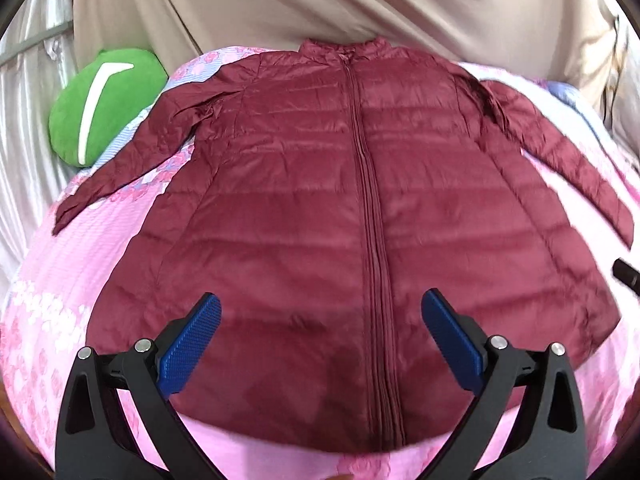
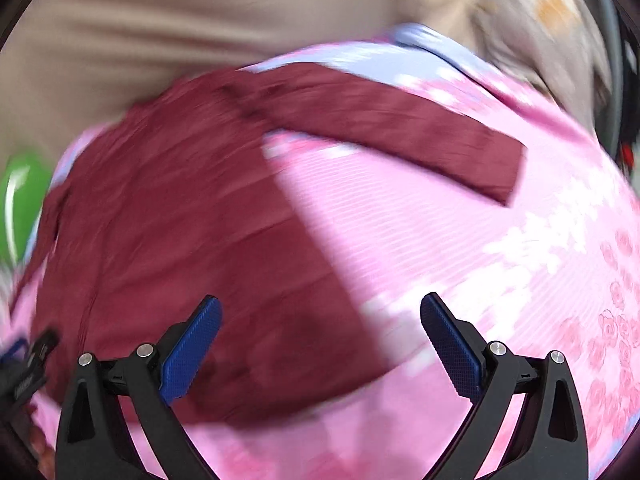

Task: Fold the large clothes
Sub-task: 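Grasp the sleeve cuff with the right tool and lift it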

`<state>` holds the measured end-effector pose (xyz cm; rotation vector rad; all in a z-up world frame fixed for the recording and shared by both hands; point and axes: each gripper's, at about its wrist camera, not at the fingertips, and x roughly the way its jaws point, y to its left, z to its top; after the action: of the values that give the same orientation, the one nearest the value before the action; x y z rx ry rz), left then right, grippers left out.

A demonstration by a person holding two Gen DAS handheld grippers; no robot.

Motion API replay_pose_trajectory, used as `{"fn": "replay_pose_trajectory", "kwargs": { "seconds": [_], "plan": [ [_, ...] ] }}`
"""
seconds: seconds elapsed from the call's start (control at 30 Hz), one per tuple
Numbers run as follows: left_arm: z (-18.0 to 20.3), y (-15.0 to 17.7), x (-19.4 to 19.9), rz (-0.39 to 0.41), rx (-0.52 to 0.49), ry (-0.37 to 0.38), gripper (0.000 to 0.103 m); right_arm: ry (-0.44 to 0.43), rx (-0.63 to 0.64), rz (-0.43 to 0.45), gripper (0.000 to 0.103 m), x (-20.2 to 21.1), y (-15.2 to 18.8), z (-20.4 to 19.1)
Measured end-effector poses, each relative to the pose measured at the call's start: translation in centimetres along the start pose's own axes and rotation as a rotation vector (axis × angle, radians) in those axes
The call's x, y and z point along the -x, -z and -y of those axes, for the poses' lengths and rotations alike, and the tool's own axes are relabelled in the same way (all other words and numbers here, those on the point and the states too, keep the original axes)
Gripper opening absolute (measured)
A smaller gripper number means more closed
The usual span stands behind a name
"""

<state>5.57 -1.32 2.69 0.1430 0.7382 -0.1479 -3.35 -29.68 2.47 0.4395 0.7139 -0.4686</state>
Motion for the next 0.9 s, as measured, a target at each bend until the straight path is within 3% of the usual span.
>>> {"fn": "replay_pose_trajectory", "kwargs": {
  "seconds": [0.1,0.2,0.27,0.33,0.37,0.43,0.47,0.5,0.57,0.73,0.8,0.9],
  "plan": [
    [-1.4,-1.3,-1.3,-0.028,0.033,0.007,0.098,0.019,-0.167,-0.016,0.098,-2.3,-3.6,6.7],
    [-2.4,-2.2,-2.3,-0.048,0.052,0.02,0.098,0.08,-0.256,-0.019,0.097,-4.6,-6.3,11.8],
    [-3.1,-2.8,-3.1,-0.061,0.062,0.019,0.098,0.116,-0.282,-0.035,0.092,-6.1,-7.6,13.8],
    [-3.8,-3.4,-3.8,-0.076,0.067,0.018,0.098,0.089,-0.303,-0.056,0.091,-7.6,-8.6,15.0],
    [-4.2,-3.8,-4.2,-0.088,0.079,0.029,0.098,0.105,-0.289,-0.039,0.084,-7.9,-9.2,15.1],
    [-4.9,-4.1,-4.7,-0.096,0.099,0.036,0.098,0.123,-0.252,-0.052,0.071,-8.7,-10.3,14.5],
    [-5.3,-4.3,-4.9,-0.097,0.116,0.041,0.098,0.123,-0.24,-0.053,0.058,-9.1,-10.9,14.2],
    [-5.7,-4.5,-5.1,-0.096,0.128,0.044,0.098,0.118,-0.232,-0.057,0.038,-9.7,-11.7,13.8],
    [-6.3,-4.8,-5.4,-0.094,0.145,0.052,0.098,0.099,-0.236,-0.07,0.013,-10.5,-13.4,13.1],
    [-7.3,-5.6,-5.5,-0.067,0.123,0.043,0.098,0.085,-0.204,0.064,0.005,-8.6,-20.5,9.0],
    [-7.8,-5.9,-5.3,-0.048,0.117,0.029,0.098,0.07,-0.129,0.174,0.005,-6.2,-24.2,4.4],
    [-9.0,-6.5,-5.4,-0.031,0.144,0.022,0.098,-0.045,-0.005,0.323,0.005,-2.1,-28.2,-4.9]
  ]
}}
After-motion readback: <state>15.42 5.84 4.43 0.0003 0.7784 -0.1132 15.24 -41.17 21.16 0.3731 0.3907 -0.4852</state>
